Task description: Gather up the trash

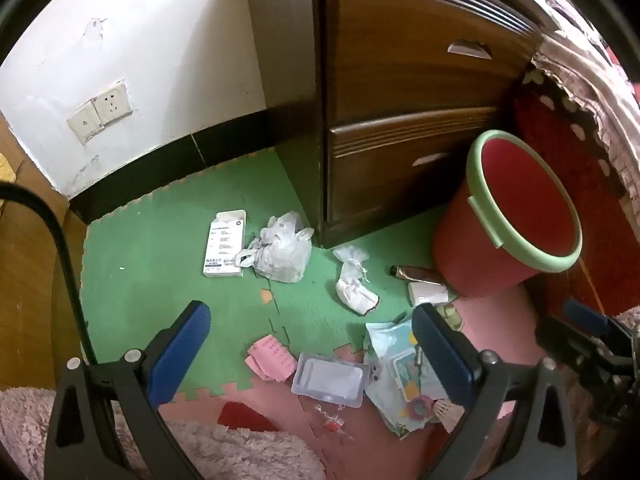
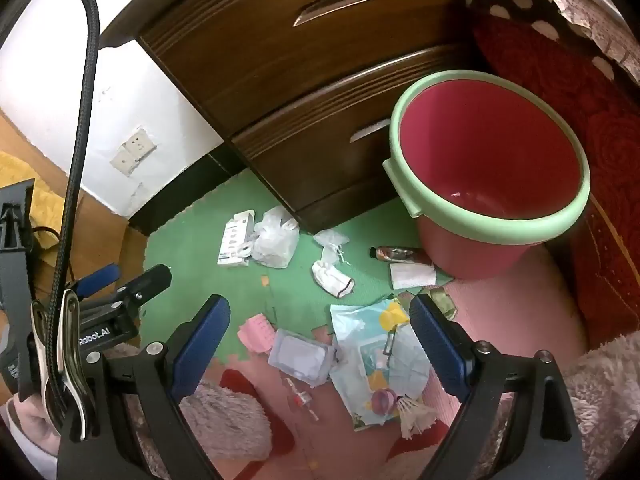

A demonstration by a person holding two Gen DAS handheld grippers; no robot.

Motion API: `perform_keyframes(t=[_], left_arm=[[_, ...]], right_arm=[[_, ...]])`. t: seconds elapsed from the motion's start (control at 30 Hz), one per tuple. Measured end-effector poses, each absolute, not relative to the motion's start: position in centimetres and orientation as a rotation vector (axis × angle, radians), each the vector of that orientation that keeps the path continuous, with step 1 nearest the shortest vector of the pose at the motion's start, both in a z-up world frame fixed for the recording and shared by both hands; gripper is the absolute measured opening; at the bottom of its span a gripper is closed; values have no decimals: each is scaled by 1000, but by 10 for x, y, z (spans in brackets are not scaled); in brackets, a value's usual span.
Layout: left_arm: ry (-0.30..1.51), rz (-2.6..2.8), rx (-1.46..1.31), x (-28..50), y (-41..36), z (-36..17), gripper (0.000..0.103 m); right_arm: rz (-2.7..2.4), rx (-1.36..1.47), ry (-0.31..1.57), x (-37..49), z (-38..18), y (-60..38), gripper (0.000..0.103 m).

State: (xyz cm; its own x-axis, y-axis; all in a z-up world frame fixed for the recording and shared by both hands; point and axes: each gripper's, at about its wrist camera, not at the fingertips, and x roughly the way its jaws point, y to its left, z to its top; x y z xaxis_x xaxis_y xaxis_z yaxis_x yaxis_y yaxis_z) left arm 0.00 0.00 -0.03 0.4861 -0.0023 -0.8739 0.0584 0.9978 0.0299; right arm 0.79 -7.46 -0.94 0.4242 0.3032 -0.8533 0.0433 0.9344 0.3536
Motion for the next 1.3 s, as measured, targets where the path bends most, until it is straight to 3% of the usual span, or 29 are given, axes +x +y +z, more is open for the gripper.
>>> perform_keyframes(t=[1.3], left_arm=[[1071,-25,69,-2,1,-4,103]], right_arm=[[163,342,1097,4,-2,-85,94]])
